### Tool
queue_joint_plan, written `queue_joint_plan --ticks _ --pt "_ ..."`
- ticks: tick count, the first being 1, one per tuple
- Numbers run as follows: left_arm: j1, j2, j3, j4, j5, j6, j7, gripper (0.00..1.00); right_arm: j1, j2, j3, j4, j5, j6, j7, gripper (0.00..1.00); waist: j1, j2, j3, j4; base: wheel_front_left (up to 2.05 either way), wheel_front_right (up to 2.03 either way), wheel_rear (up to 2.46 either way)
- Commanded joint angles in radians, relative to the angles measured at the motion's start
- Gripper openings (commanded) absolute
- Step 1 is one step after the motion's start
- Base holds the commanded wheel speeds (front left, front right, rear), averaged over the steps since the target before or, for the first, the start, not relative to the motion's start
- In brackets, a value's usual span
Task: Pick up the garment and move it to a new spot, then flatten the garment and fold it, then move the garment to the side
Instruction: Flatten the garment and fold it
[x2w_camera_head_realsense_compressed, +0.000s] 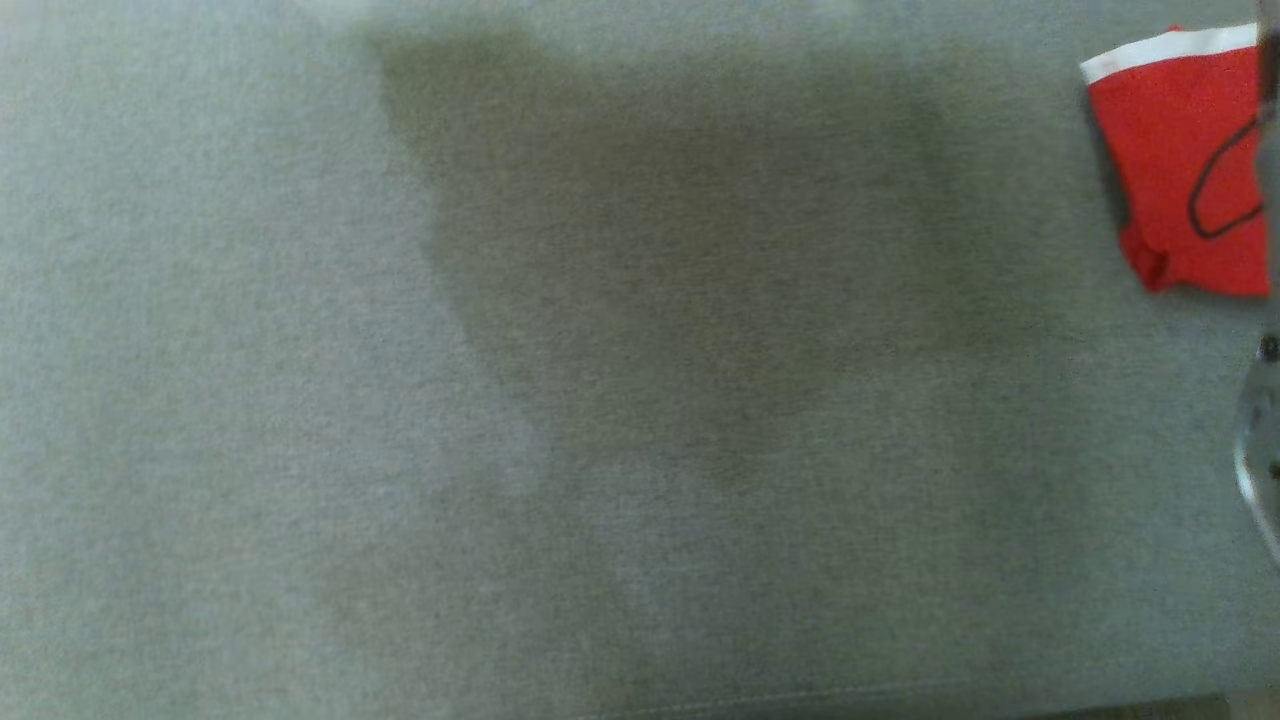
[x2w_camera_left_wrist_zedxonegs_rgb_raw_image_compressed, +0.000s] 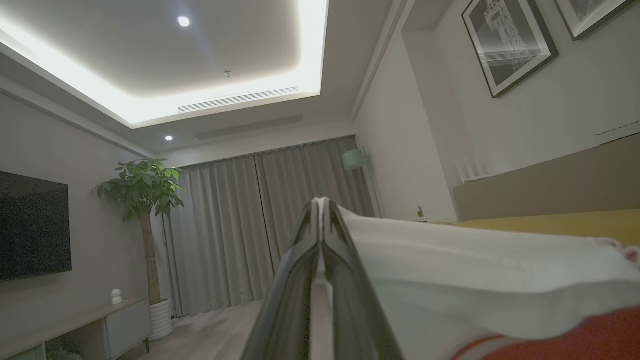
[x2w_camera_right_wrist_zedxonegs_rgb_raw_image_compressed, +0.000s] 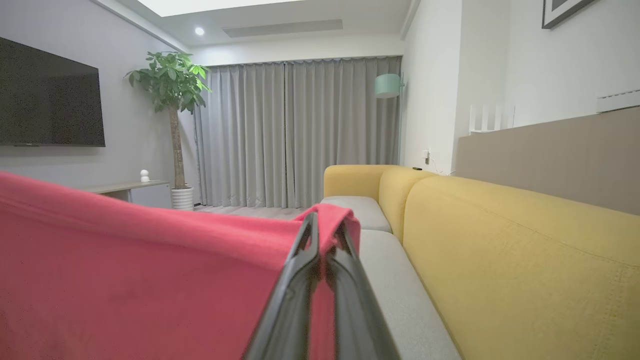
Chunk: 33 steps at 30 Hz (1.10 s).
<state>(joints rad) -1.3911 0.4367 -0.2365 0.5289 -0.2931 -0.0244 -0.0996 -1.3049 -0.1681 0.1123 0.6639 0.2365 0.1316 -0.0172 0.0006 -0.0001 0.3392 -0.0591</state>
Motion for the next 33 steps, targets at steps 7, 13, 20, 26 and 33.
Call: queue_joint_plan --ticks 7,13,20,26,33 --pt "-0.063 -0.018 -0.048 0.188 0.038 -0.037 -0.14 0.0 -0.058 0.009 0.036 0.275 -0.007 -0.001 -0.166 0.0 -0.0006 0.0001 -0.006 0.06 0.0 0.0 0.0" --pt "0.128 -0.04 -0.12 0.215 0.056 -0.075 -0.161 0.0 0.075 -0.033 0.129 0.424 0.062 -0.001 -0.149 0.0 -0.0006 0.0001 -0.035 0.1 0.0 0.0 0.0" --pt "0.424 -0.017 -0.153 0.154 0.051 -0.089 -0.162 0.0 0.232 -0.08 0.288 0.481 0.122 -0.001 -0.034 0.0 -0.0006 0.0001 -0.094 0.117 0.0 0.0 0.0" --pt "0.68 0.028 -0.23 0.131 0.006 -0.103 -0.104 0.0 0.344 -0.146 0.459 0.424 0.234 -0.001 0.137 0.0 -0.0006 0.0001 -0.168 0.116 0.0 0.0 0.0" --pt "0.871 0.151 -0.356 -0.052 -0.089 -0.106 0.04 0.0 0.455 -0.245 0.637 0.28 0.398 -0.001 0.306 0.0 -0.0006 0.0001 -0.259 0.106 0.0 0.0 0.0"
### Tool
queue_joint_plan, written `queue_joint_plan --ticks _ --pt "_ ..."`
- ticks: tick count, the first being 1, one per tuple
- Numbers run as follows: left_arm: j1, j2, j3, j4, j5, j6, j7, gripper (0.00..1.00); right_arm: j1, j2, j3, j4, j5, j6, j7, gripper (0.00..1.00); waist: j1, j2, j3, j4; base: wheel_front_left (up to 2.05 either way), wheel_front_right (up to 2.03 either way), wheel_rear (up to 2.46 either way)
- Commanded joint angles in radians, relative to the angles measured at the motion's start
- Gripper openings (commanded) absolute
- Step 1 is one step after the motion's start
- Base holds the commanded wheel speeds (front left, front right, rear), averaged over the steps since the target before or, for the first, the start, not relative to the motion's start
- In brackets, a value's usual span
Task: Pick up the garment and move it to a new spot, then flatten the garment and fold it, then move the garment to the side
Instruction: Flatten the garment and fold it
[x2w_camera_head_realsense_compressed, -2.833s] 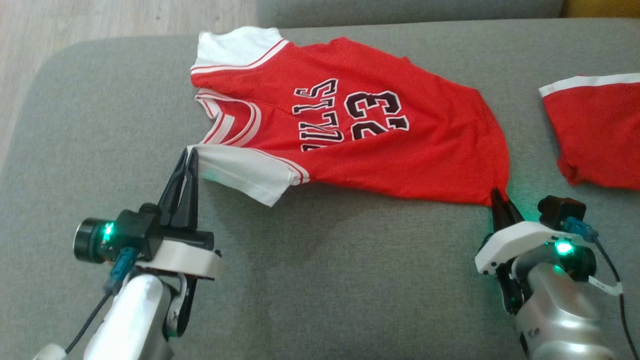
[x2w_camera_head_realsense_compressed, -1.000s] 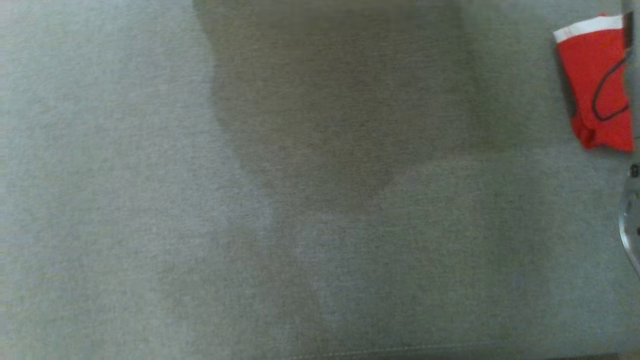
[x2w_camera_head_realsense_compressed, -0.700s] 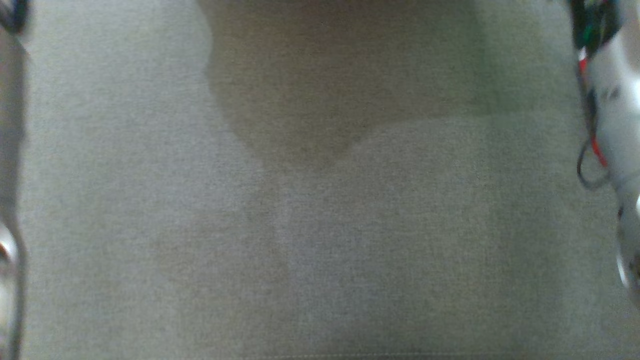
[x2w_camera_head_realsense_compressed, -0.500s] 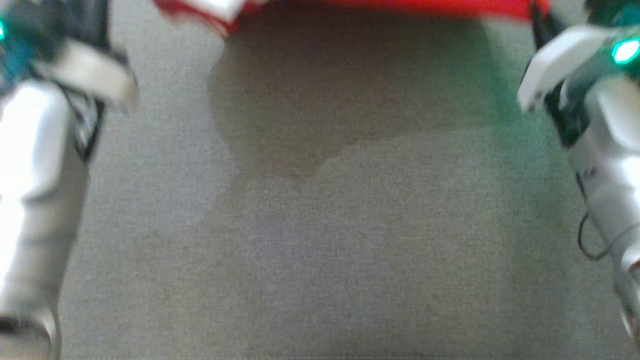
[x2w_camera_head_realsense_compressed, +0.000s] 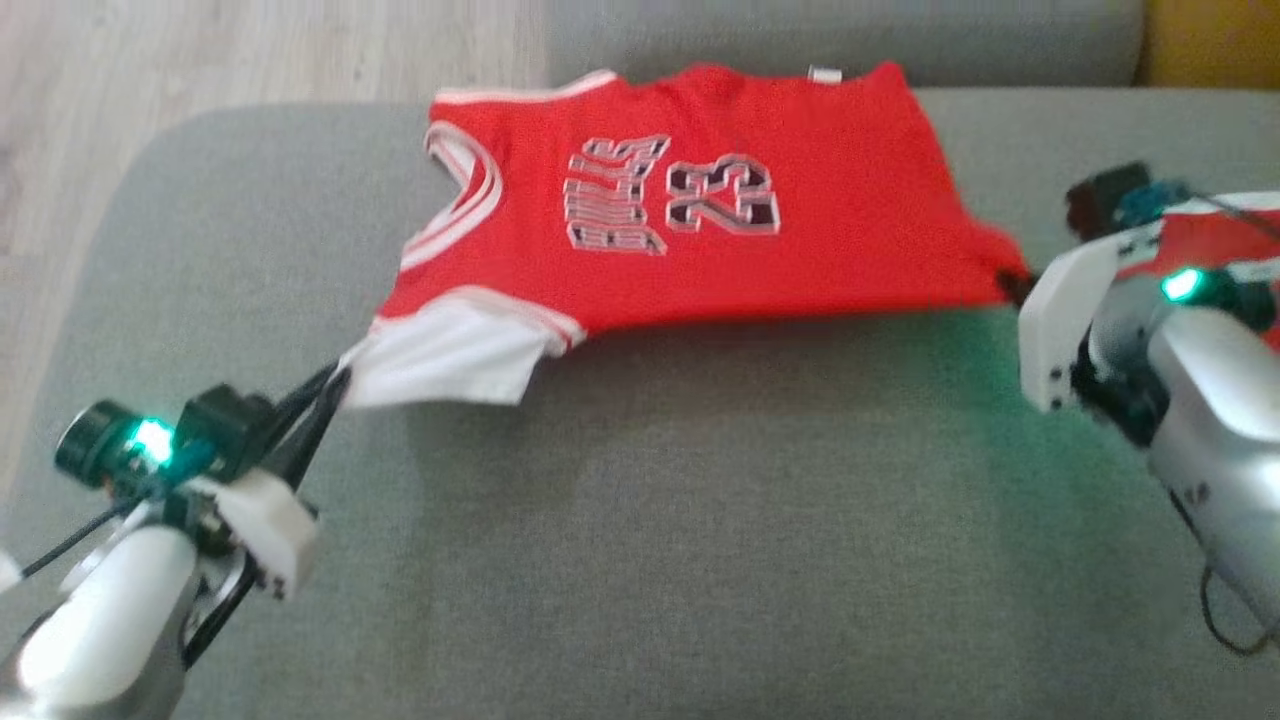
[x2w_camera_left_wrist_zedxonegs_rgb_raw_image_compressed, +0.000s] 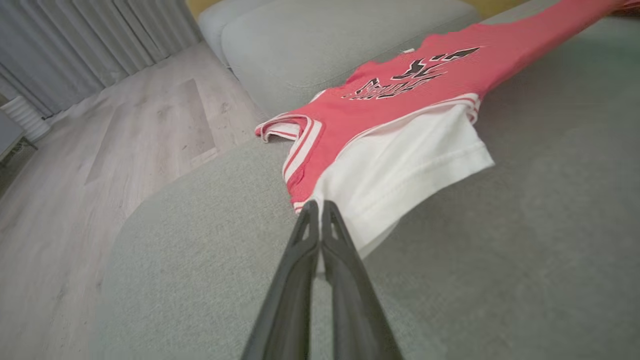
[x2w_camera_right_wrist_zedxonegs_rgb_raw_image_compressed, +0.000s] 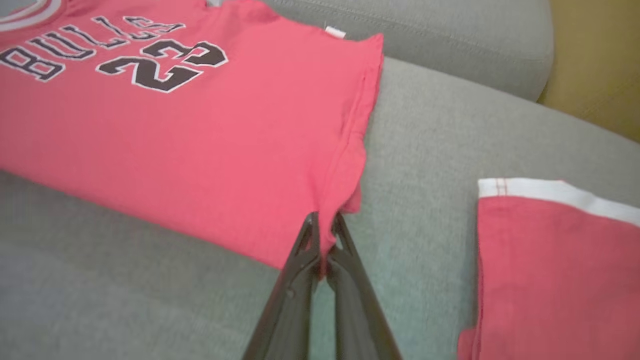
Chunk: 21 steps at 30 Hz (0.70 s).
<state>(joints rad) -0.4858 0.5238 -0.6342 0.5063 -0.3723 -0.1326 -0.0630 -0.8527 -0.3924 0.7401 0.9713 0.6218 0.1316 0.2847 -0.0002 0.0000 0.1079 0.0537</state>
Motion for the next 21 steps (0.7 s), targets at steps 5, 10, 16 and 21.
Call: queue_joint_plan --ticks 5,10,16,21 --pt "0.085 0.165 0.007 -0.209 -0.102 0.002 0.112 0.0 0.068 -0.097 0.113 -0.143 0.132 -0.001 0.094 0.0 0.0002 0.0 -0.074 -0.019 0.0 0.0 0.0" --pt "0.192 0.25 0.005 -0.375 -0.172 0.011 0.235 0.0 0.119 -0.168 0.181 -0.233 0.239 -0.001 0.176 0.0 0.0002 0.0 -0.098 -0.021 0.0 0.0 0.0" --pt "0.302 0.337 0.01 -0.565 -0.239 0.051 0.344 0.0 0.188 -0.24 0.229 -0.339 0.394 -0.001 0.317 0.0 0.0002 0.0 -0.124 -0.022 0.0 0.0 0.0" --pt "0.311 0.357 0.021 -0.634 -0.253 0.073 0.37 0.0 0.198 -0.277 0.231 -0.399 0.447 -0.001 0.347 0.0 0.0002 0.0 -0.115 -0.021 0.0 0.0 0.0"
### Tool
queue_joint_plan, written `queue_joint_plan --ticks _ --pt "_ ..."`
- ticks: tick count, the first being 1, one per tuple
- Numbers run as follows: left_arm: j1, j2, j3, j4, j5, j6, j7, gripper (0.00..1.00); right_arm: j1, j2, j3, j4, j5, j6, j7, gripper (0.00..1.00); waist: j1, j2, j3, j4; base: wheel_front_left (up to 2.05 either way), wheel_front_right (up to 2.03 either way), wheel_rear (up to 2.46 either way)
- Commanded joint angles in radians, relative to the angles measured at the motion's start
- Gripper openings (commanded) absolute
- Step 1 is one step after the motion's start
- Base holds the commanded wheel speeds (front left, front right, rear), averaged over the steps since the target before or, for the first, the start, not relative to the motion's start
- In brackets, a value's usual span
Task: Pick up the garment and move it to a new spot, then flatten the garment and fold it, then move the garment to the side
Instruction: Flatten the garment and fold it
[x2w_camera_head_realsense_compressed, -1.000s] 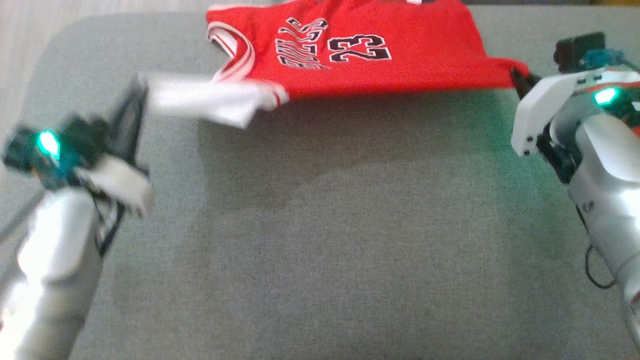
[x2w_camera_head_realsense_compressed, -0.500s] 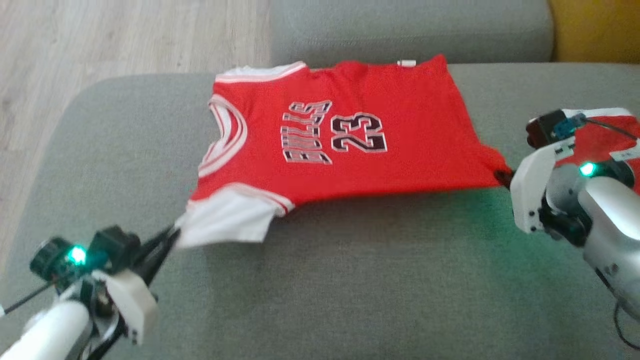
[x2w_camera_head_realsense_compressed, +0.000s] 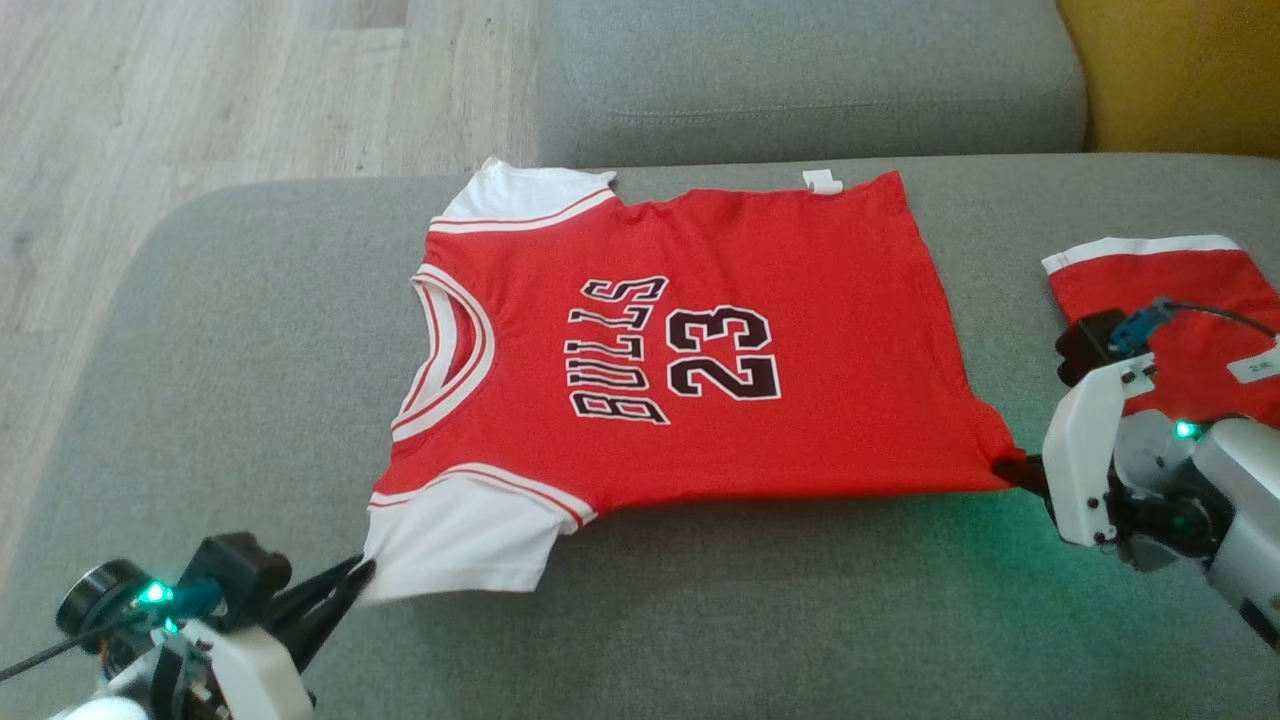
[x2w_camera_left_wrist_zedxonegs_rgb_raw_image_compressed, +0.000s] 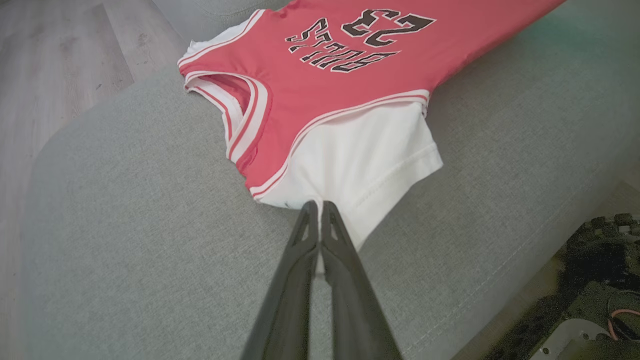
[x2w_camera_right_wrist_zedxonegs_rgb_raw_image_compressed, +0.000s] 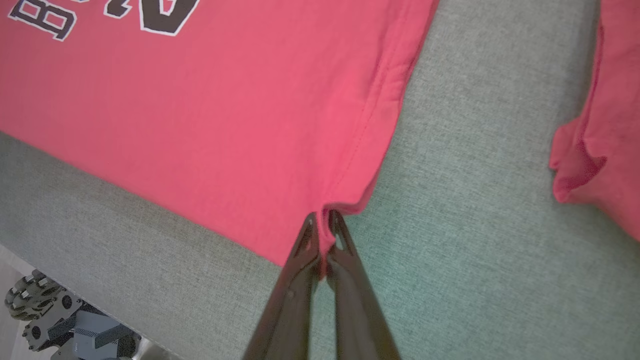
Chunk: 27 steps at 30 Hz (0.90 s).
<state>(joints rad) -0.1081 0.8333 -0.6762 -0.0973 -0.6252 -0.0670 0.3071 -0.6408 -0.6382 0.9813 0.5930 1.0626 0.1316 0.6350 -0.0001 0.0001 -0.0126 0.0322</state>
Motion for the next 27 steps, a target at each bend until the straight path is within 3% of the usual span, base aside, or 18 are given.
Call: queue_joint_plan --ticks 1,8,13,27 --pt "-0.076 0.046 0.066 -0.035 0.001 0.01 0.001 0.0 -0.017 -0.035 -0.013 -0.025 0.008 -0.001 -0.006 0.0 0.0001 -0.0001 0.011 0.002 0.0 0.0 0.0" --pt "-0.18 0.028 0.086 0.007 0.015 0.001 0.013 0.0 -0.058 -0.023 -0.038 -0.031 0.017 -0.001 -0.013 0.0 0.0001 -0.0001 0.061 -0.001 0.0 0.0 0.0" --pt "-0.305 0.005 0.072 0.088 0.035 -0.029 0.042 0.0 -0.106 0.002 -0.062 -0.018 0.025 -0.001 -0.011 0.0 0.0001 -0.0001 0.113 -0.007 0.0 0.0 0.0" --pt "-0.649 -0.092 -0.091 0.391 0.052 -0.063 0.057 0.0 -0.247 0.095 -0.101 0.096 0.017 -0.001 -0.035 0.0 0.0001 -0.0001 0.238 -0.022 0.0 0.0 0.0"
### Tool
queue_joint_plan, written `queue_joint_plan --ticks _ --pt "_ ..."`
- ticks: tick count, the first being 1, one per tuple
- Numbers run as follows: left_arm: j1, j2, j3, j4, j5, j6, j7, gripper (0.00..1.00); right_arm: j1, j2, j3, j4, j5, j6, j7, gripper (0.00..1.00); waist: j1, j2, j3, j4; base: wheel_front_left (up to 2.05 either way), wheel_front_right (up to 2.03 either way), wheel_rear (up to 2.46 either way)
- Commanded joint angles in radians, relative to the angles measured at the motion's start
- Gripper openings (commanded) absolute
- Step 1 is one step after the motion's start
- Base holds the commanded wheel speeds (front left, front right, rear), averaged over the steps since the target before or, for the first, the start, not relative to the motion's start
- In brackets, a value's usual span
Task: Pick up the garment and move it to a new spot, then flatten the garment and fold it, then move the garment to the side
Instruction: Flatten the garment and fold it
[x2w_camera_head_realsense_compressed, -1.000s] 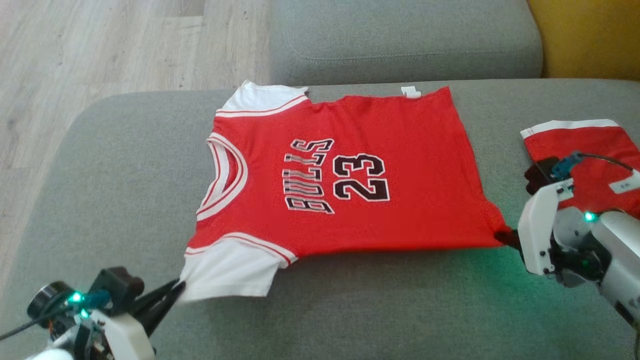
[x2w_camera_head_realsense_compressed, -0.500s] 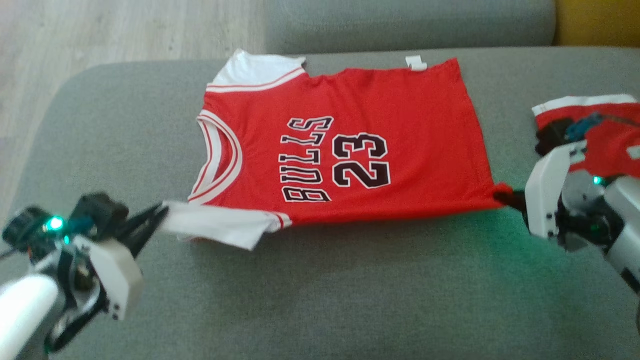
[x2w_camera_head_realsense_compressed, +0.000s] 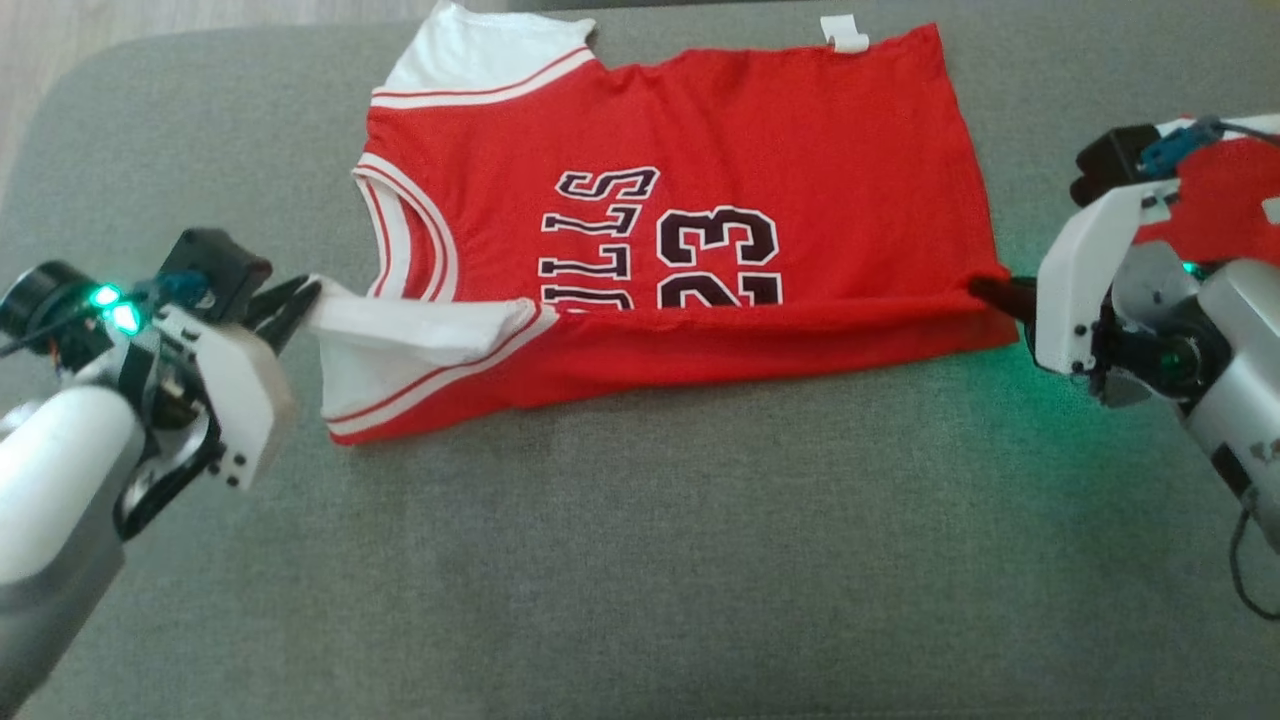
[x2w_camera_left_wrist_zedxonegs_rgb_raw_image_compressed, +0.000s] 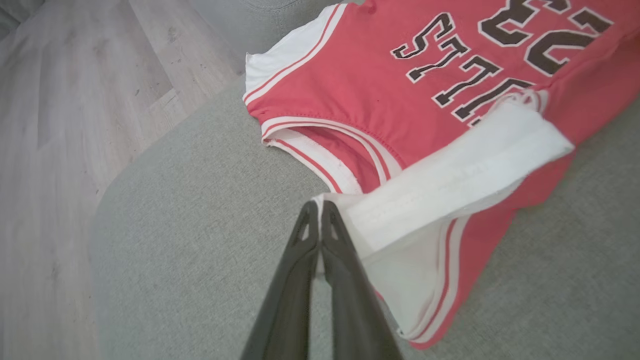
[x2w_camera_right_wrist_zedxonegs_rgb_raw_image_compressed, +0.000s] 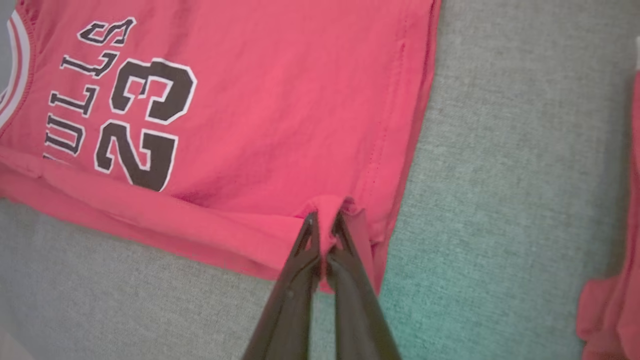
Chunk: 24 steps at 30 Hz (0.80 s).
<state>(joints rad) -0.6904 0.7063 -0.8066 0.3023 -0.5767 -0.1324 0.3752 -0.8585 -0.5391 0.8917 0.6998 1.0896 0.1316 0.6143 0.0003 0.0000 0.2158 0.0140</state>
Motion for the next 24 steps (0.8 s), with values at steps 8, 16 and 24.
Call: queue_joint_plan --ticks 8,16,24 --pt "-0.197 -0.003 -0.08 0.117 -0.02 0.002 -0.075 0.0 -0.081 0.03 -0.003 0.041 -0.022 -0.001 -0.05 0.0 -0.0003 0.0 0.048 -0.009 0.0 0.0 0.0" --pt "-0.28 -0.071 -0.109 0.27 -0.032 0.007 -0.181 0.77 -0.111 0.047 0.006 0.093 -0.038 -0.001 -0.119 1.0 -0.0003 0.0 0.073 -0.005 0.0 0.0 0.0" --pt "-0.296 -0.175 -0.049 0.409 -0.031 0.115 -0.402 1.0 -0.116 0.078 -0.024 0.122 -0.041 -0.001 -0.337 1.0 -0.0003 0.0 0.046 0.004 0.0 0.0 0.0"
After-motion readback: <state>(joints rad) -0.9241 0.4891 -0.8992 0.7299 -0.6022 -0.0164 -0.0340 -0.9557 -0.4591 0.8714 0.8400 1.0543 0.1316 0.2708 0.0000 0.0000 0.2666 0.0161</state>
